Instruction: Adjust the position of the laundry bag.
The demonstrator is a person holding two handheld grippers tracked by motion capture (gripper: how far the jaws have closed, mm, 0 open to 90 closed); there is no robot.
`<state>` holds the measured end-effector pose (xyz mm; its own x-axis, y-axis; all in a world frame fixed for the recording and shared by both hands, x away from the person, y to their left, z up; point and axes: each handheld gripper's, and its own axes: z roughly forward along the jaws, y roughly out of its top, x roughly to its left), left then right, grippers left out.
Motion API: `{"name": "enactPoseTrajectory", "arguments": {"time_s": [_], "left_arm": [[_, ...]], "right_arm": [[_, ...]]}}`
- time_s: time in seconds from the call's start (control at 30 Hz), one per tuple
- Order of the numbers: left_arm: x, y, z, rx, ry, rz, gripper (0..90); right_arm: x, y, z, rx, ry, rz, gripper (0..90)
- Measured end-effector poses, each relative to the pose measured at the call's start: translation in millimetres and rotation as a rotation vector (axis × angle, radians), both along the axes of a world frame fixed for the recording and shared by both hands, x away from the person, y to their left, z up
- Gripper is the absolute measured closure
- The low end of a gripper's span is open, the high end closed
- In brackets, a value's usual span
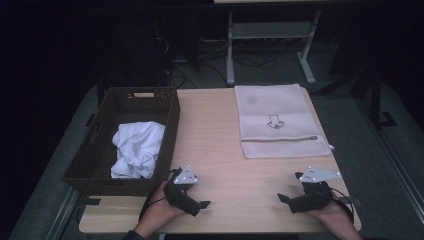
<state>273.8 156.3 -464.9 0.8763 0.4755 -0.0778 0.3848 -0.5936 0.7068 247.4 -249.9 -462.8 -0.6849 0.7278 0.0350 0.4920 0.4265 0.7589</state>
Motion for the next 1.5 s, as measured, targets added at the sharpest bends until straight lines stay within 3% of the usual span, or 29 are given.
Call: {"name": "enactPoseTrajectory", "arguments": {"time_s": [0.43,1.23,1.5], "left_arm": [[1.7,-1.6,-1.5,0.006,0.007,0.005,0.0],[2.3,-0.3,-2.2,0.003,0.006,0.001,0.0],[2.4,-0.4,-2.0,0.003,0.007,0.009,0.0]], "right_arm": [[7.5,-2.4,-0.6,0.013,0.018,0.01,1.9],[30.3,-4.8,11.2,0.033,-0.027,-0.034,1.3],[37.1,-8.6,17.0,0.064,-0.038,-0.049,1.3]]}}
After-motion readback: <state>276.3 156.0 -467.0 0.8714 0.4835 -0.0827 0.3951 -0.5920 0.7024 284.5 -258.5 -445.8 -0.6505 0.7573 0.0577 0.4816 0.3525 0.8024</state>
